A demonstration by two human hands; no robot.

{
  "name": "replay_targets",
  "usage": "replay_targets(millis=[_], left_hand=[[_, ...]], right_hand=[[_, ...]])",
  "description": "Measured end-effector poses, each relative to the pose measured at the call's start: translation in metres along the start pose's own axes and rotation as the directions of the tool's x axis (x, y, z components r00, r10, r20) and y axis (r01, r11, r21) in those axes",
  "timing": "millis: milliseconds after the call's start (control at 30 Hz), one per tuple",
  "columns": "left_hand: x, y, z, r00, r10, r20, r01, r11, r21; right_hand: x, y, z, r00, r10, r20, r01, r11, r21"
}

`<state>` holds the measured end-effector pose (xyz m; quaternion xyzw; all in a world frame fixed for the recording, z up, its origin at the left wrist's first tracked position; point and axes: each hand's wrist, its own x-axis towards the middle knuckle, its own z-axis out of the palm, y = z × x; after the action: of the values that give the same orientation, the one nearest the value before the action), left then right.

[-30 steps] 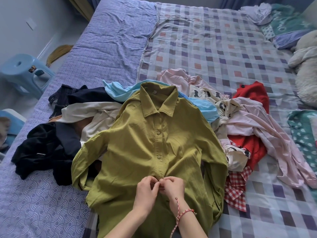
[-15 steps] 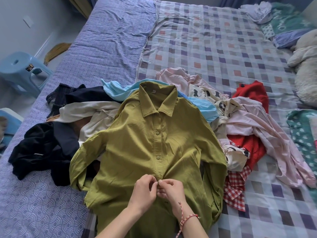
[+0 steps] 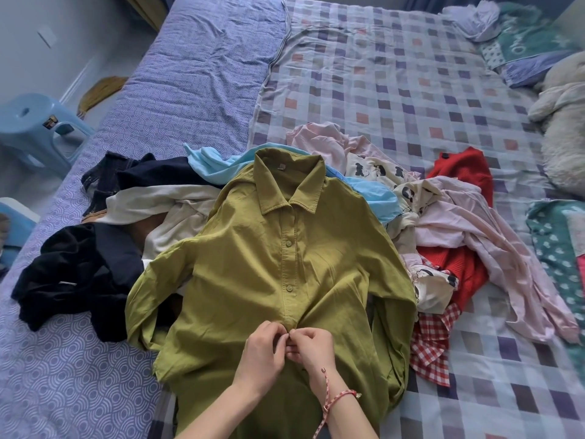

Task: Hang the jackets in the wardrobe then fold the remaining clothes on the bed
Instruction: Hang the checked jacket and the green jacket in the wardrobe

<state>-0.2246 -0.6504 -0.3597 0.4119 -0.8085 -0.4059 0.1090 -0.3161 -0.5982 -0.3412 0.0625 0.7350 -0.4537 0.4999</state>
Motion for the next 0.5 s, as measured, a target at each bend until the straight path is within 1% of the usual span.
replay_targets(millis=[133, 200, 267, 334, 400, 434, 467, 501], left_hand=[[-0.001, -0.005, 0.002, 0.999, -0.031, -0.010, 0.031, 0.999, -0.022], [-0.001, -0.006, 0.002, 0.999, -0.045, 0.006, 0.045, 0.999, -0.014], [0.001, -0.002, 0.000, 0.996, -0.084, 0.030, 0.084, 0.996, -0.003], [0.005, 0.003, -0.002, 0.985, -0.151, 0.086, 0.152, 0.988, -0.006], [0.011, 0.007, -0.005, 0.943, -0.290, 0.166, 0.299, 0.953, -0.037], [0.015, 0.007, -0.006, 0.893, -0.389, 0.225, 0.424, 0.896, -0.131], [0.019, 0.007, -0.007, 0.811, -0.493, 0.314, 0.573, 0.779, -0.257], [0.022, 0.010, -0.010, 0.700, -0.564, 0.437, 0.712, 0.600, -0.366]], right_hand=[[0.006, 0.009, 0.006, 0.996, -0.086, -0.031, 0.080, 0.984, -0.157], [0.009, 0.011, 0.008, 0.989, -0.138, -0.046, 0.122, 0.960, -0.252], [0.009, 0.012, 0.007, 0.982, -0.184, -0.031, 0.164, 0.932, -0.323], [0.009, 0.013, 0.005, 0.980, -0.201, 0.006, 0.190, 0.918, -0.348], [0.009, 0.014, 0.001, 0.975, -0.216, 0.044, 0.217, 0.903, -0.370], [0.010, 0.015, -0.002, 0.970, -0.234, 0.067, 0.241, 0.887, -0.394], [0.011, 0.015, -0.004, 0.961, -0.259, 0.096, 0.274, 0.858, -0.434], [0.012, 0.015, -0.006, 0.949, -0.287, 0.130, 0.314, 0.812, -0.492]])
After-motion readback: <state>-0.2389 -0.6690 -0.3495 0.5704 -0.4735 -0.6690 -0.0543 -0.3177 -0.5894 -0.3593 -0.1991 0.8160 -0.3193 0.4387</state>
